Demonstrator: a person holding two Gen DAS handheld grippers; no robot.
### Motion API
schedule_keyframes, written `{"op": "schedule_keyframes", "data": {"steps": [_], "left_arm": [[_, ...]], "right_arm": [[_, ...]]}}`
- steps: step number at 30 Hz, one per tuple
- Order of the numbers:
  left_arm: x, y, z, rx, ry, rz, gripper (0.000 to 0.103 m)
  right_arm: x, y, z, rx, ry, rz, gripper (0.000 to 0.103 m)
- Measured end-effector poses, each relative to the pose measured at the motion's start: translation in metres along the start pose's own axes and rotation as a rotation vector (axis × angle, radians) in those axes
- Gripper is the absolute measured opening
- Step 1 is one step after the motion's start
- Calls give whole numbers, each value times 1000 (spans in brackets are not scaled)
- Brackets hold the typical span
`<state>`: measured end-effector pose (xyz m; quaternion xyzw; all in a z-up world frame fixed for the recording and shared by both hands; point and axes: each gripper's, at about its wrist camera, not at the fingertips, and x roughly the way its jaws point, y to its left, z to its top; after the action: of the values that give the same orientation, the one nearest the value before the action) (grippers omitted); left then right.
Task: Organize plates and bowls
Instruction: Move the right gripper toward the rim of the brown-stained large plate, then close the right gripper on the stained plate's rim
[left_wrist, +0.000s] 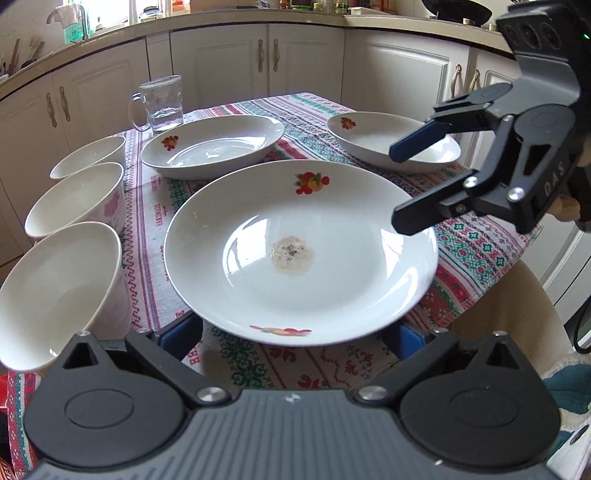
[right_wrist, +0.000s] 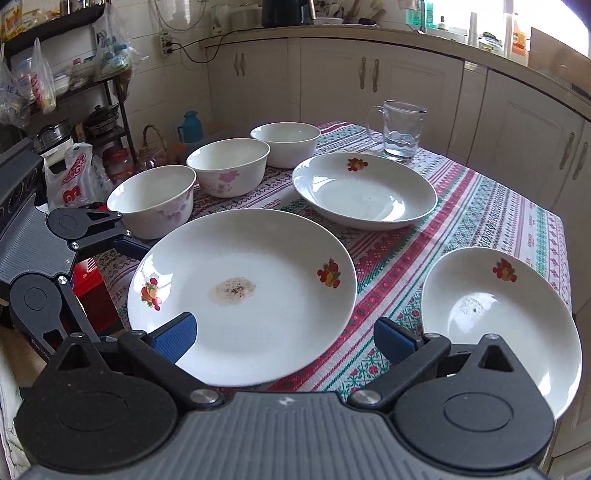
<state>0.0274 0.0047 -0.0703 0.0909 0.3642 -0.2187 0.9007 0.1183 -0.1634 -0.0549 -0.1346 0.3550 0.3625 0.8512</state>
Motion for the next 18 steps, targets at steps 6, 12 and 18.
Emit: {"op": "schedule_keyframes", "data": {"steps": [6,12,18], "left_arm": [[0,0,1,9,-14,-20,102],[2,-1,2,12,-16,-18,102],[2,-1,1,13,-15,-18,102]], "right_arm": [[22,-16,25,-39,54,58,103],[49,-27,46,-55,122,120,103],[70,-41,58,-15,182,178,91]]}}
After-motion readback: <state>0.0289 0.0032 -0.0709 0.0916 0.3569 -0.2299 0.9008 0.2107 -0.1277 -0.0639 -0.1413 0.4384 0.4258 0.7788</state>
